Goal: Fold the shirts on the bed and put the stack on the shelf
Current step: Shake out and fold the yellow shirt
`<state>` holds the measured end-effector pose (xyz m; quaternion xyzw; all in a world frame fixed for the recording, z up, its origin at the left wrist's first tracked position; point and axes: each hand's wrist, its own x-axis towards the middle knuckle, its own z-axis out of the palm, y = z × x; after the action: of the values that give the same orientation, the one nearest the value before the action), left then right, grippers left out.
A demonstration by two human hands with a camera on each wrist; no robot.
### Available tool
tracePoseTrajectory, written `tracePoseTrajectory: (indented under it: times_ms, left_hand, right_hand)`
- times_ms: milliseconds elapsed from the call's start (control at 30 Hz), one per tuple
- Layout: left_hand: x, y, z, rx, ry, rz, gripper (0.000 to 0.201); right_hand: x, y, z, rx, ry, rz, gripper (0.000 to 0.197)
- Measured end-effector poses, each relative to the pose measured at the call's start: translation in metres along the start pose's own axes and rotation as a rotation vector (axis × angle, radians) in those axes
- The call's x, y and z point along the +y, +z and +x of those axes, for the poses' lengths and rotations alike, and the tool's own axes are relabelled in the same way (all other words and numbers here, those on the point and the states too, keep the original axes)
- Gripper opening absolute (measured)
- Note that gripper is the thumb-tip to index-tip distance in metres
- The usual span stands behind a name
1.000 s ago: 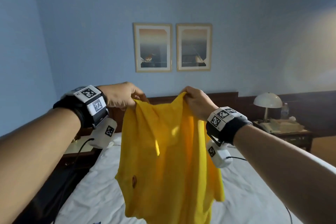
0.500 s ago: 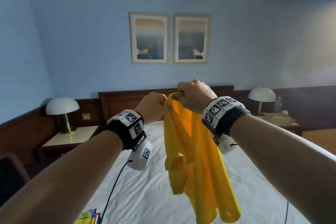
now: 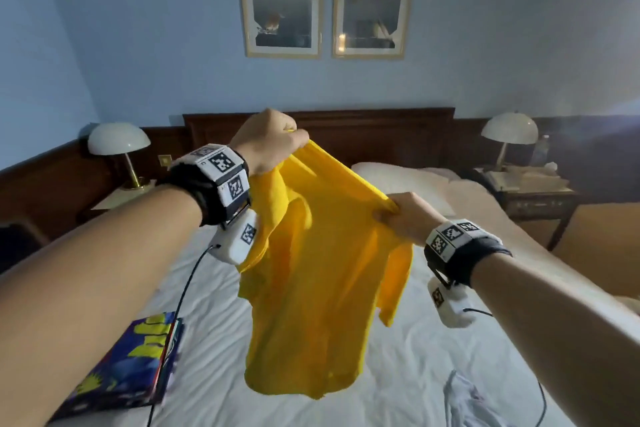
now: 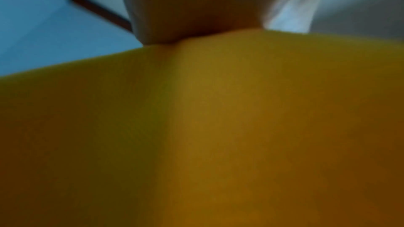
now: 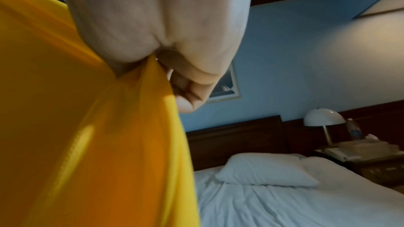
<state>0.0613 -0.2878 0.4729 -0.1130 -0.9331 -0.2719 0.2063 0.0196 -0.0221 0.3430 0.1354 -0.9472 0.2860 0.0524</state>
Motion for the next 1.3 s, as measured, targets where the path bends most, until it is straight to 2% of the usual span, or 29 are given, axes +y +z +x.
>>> tracePoseTrajectory:
  times_ms: [100,200,300,400,600,700,767,833,900,1000,1067,1133,1200,1300]
  left_hand:
    - [-0.003,0.015,-0.016,-0.167,0.024,0.359,0.045]
    - [-0.018,0.027,-0.032,-0.260,0.012,0.525,0.036]
    - [-0.038,0.029,-0.043,-0.322,-0.069,0.477,0.017]
    - [-0.058,0.024,-0.052,-0.339,-0.152,0.411,0.010]
    - [-0.095,0.016,-0.063,-0.280,-0.251,0.472,0.021]
    - [-0.117,0.011,-0.061,-0.139,-0.277,0.332,0.022]
    - [-0.131,0.009,-0.057,-0.091,-0.300,0.230,0.022]
    - [-0.145,0.009,-0.050,-0.111,-0.312,0.106,0.016]
    - [-0.157,0.008,-0.044,-0.186,-0.299,0.014,0.032]
    - [-0.174,0.010,-0.038,-0.428,-0.192,0.115,0.055]
    - [-0.186,0.015,-0.036,-0.546,-0.094,0.284,0.057]
    - [-0.196,0.020,-0.031,-0.541,-0.064,0.388,0.041]
    - [-0.208,0.025,-0.021,-0.487,-0.073,0.384,0.025]
    - [-0.226,0.035,0.001,-0.452,-0.081,0.460,0.015]
  right_hand:
    - [0.036,0.003,-0.007,-0.043,0.003,-0.077,0.027]
    - [0.058,0.005,-0.008,-0.106,-0.015,-0.231,0.023]
    - [0.074,0.010,-0.007,-0.148,-0.016,-0.328,0.014]
    - [0.084,0.014,-0.007,-0.156,0.016,-0.368,0.020]
    - [0.077,0.024,0.005,-0.091,0.034,-0.364,0.024]
    - [0.060,0.030,0.011,-0.006,0.019,-0.326,0.024]
    - [0.050,0.033,0.014,0.050,0.019,-0.280,0.022]
    - [0.042,0.034,0.017,0.113,0.047,-0.236,0.019]
    - [0.037,0.034,0.018,0.140,0.081,-0.238,0.016]
    - [0.033,0.037,0.017,0.043,0.081,-0.404,0.005]
    - [0.034,0.042,0.014,-0.030,0.054,-0.489,0.006]
    - [0.039,0.048,0.012,-0.077,0.050,-0.532,0.009]
    - [0.042,0.055,0.012,-0.123,0.057,-0.598,0.010]
    - [0.050,0.065,0.025,-0.138,0.090,-0.627,0.013]
